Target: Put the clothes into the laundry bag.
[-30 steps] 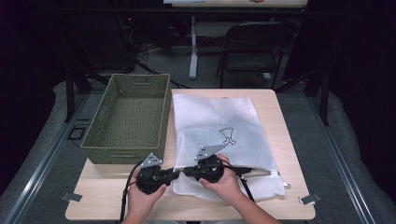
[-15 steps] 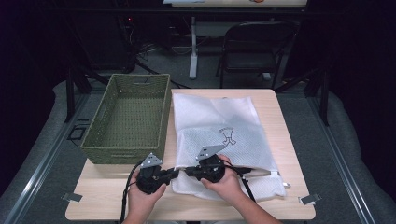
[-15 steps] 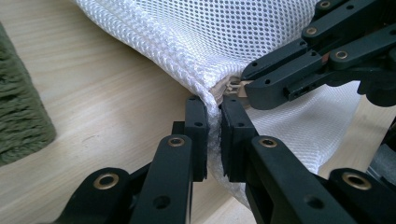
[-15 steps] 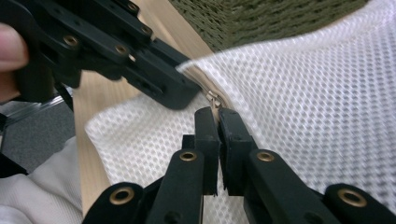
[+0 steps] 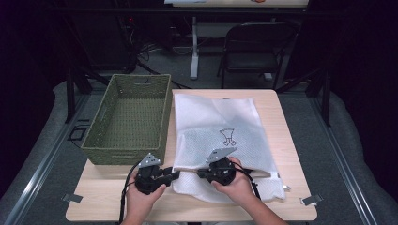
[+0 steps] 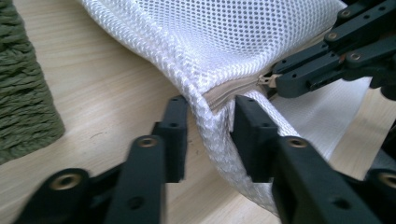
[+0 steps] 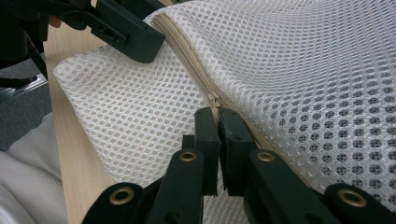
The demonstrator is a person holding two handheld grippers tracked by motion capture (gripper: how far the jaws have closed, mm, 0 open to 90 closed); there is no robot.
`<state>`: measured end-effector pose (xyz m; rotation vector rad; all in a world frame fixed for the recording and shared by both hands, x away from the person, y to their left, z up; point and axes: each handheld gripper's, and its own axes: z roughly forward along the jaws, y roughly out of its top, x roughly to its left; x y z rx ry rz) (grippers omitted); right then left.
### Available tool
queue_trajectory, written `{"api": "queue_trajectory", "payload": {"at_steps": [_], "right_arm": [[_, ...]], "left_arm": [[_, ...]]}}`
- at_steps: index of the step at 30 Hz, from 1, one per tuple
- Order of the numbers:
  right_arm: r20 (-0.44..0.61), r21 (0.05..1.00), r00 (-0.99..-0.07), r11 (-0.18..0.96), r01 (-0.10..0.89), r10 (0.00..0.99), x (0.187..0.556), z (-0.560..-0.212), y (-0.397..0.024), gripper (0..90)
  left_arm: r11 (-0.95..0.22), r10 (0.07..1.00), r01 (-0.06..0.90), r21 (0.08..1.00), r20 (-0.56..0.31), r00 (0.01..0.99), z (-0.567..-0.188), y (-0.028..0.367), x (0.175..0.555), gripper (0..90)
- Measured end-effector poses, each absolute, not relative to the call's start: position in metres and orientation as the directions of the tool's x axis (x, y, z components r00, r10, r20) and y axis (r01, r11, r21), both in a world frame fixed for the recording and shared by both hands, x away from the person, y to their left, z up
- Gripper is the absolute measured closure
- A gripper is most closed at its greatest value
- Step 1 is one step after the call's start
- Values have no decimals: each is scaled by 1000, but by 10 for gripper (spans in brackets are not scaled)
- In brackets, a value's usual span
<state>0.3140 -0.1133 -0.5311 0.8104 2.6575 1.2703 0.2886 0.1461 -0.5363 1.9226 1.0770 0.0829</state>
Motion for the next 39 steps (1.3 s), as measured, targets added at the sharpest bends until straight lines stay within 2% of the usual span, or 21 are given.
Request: {"api": "queue_trajectory", "payload": {"at_steps": [5, 23, 39], "right_arm": [[148, 743, -856, 515, 427, 496, 314, -533, -114, 870], [149, 738, -857, 521, 428, 493, 314, -535, -113, 870], [164, 752, -843, 488, 444, 513, 314, -537, -108, 869]], "left_arm": [[-217, 704, 665, 715, -358, 614, -544, 143, 293, 517], [-207, 654, 705, 679, -440, 616, -554, 130, 313, 478], [-205, 663, 668, 715, -401, 632, -546, 124, 309, 674]]}}
